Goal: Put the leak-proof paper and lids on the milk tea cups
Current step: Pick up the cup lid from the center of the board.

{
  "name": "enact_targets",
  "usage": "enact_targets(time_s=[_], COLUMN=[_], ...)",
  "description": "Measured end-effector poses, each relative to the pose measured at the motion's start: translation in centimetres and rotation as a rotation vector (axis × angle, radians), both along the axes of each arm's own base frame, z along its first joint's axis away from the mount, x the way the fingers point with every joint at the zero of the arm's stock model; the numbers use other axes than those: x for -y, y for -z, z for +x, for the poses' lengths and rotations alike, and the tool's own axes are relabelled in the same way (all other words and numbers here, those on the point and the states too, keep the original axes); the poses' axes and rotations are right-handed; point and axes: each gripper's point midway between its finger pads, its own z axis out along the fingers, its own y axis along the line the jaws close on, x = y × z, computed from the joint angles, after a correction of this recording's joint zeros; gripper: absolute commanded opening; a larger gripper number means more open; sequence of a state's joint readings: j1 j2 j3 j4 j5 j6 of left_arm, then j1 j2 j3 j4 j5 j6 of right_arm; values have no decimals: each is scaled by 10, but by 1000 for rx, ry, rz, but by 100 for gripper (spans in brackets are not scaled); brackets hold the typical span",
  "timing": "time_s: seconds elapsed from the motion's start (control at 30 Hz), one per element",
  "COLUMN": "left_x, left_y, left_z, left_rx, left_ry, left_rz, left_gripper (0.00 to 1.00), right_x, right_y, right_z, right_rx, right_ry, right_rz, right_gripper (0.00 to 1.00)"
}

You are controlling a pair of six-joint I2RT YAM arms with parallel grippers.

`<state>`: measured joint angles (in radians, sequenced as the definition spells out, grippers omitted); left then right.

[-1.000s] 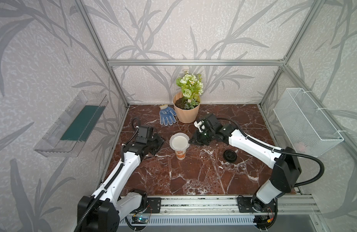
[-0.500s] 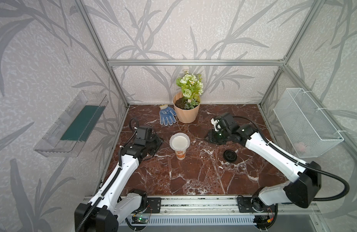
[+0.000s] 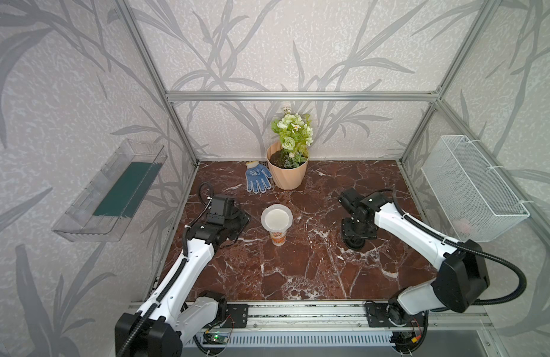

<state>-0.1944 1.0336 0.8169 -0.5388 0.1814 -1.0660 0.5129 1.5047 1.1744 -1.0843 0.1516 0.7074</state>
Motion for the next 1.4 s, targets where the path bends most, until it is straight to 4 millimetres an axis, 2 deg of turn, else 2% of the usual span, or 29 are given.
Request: enact_targets(time_s=[0.1, 0.23, 0.53, 0.73, 1.4], left_x=[0, -1, -4, -4, -5], left_y=[0, 1, 2, 2, 2], left_z=[0, 0, -3, -3, -2], left_rx=[0, -2, -3, -3, -1], left_ry=[-1, -3, -12, -14, -19], left_rz=[1, 3, 14, 16, 22], left_gripper=[40, 40, 40, 39, 39], right_x=[8, 6, 9, 10, 17], right_y=[16, 33, 53, 60, 85], right_z=[-1, -2, 7, 19, 22], right_rx=[-52, -85, -76, -60, -83], right_ry=[113, 220, 362, 408, 440], right_rz=[19, 56, 123, 150, 136], right_gripper=[83, 90, 91, 91, 84])
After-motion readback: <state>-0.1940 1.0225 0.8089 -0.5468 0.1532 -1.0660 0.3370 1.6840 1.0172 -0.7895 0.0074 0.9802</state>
